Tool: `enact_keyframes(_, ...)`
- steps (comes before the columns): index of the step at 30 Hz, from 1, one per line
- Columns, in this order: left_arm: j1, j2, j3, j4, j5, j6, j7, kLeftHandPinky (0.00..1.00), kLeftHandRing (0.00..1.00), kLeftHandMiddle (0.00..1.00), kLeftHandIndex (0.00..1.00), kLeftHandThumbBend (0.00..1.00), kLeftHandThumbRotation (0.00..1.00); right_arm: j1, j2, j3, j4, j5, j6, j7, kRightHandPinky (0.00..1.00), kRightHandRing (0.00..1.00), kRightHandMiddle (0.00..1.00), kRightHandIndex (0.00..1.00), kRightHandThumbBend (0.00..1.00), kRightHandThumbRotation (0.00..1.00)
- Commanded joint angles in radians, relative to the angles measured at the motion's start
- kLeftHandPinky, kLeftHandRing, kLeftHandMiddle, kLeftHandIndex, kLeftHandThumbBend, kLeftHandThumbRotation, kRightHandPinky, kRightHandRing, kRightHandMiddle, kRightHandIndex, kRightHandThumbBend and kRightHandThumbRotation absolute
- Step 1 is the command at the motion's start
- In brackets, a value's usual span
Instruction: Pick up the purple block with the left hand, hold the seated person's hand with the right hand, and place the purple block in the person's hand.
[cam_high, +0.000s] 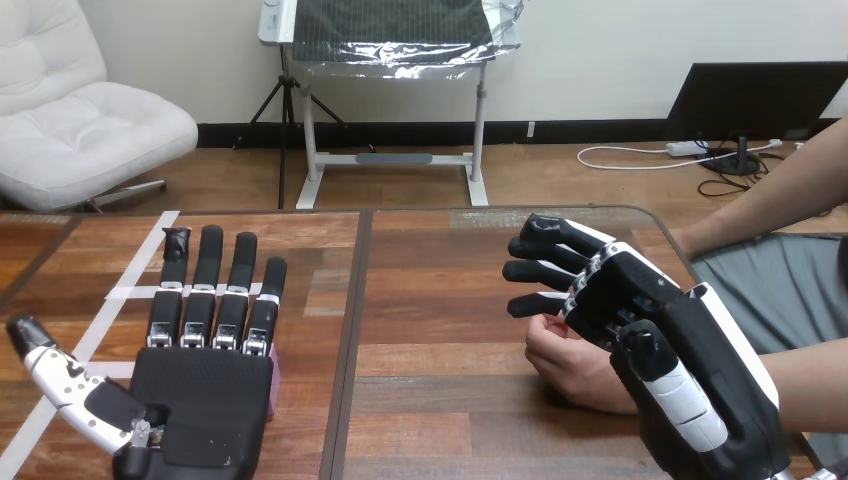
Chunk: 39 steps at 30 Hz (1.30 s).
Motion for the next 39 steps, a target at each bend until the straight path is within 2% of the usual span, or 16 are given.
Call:
enact_keyframes(1,-0.058,-0.138,0.012,-0.030,0.013,-0.015,-0.027,1.00,0.97,0.97,0.96,0.63,0.99,-0.058,-0.001,-0.009,-0.039,0.016,-0.014,-0.002,0.69,0.79,0.81,0.80,0.84,0.73)
enact_keyframes(6,-0.059,-0.135,0.011,-0.026,0.039,-0.024,-0.034,1.00,0.98,0.98,0.96,0.63,0.99,-0.058,0.000,-0.009,-0.038,0.017,-0.015,-0.001,0.69,0.79,0.81,0.80,0.84,0.73)
enact_keyframes(17,-0.063,-0.128,0.013,-0.011,0.116,-0.052,-0.053,1.00,0.99,0.98,0.96,0.62,0.93,-0.057,0.001,-0.008,-0.037,0.016,-0.015,-0.001,0.69,0.79,0.81,0.80,0.83,0.73)
enact_keyframes(23,-0.072,-0.112,0.022,0.005,0.187,-0.078,-0.076,1.00,1.00,0.97,0.94,0.61,0.90,-0.060,-0.002,-0.009,-0.034,0.020,-0.015,0.004,0.69,0.79,0.81,0.80,0.83,0.73)
enact_keyframes(26,-0.083,-0.102,0.032,0.024,0.230,-0.100,-0.111,1.00,1.00,0.99,0.95,0.60,0.88,-0.063,-0.001,-0.009,-0.031,0.015,-0.020,0.004,0.69,0.79,0.81,0.81,0.82,0.73)
enact_keyframes(30,-0.099,-0.092,0.049,0.050,0.313,-0.143,-0.131,1.00,1.00,0.99,0.94,0.59,0.85,-0.063,0.000,-0.009,-0.033,0.015,-0.015,0.001,0.69,0.79,0.81,0.80,0.82,0.73)
enact_keyframes(34,-0.114,-0.083,0.065,0.072,0.394,-0.183,-0.134,1.00,0.99,0.98,0.92,0.60,0.80,-0.064,0.001,-0.009,-0.031,0.011,-0.019,0.001,0.69,0.79,0.81,0.80,0.82,0.73)
enact_keyframes(39,-0.135,-0.068,0.089,0.096,0.444,-0.206,-0.142,1.00,0.98,0.95,0.89,0.62,0.74,-0.066,0.001,-0.009,-0.030,0.014,-0.017,0.002,0.69,0.79,0.81,0.80,0.81,0.73)
